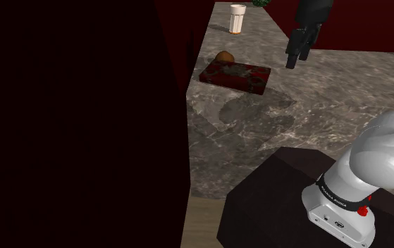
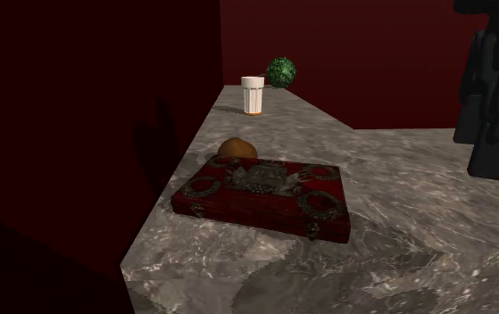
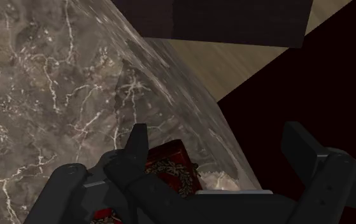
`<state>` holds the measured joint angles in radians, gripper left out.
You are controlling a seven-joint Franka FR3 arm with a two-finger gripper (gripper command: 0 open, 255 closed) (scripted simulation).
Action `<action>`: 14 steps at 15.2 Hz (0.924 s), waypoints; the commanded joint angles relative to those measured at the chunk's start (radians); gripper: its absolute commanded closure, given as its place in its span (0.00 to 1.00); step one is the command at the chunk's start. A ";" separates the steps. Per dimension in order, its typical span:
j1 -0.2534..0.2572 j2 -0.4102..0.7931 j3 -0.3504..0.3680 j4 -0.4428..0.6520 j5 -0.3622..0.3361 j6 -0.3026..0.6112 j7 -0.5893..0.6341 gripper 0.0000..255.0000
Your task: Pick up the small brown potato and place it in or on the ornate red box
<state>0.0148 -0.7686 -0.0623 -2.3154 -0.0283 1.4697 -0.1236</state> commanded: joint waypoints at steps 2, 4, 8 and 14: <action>0.001 0.020 -0.018 -0.001 -0.008 0.032 -0.028 0.00; 0.005 0.064 -0.054 0.000 -0.021 0.094 -0.082 0.00; 0.018 0.167 -0.124 0.023 -0.032 0.215 -0.192 0.00; 0.047 0.352 -0.223 0.104 -0.001 0.371 -0.366 0.00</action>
<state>0.0546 -0.4542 -0.2697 -2.2272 -0.0392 1.8092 -0.4586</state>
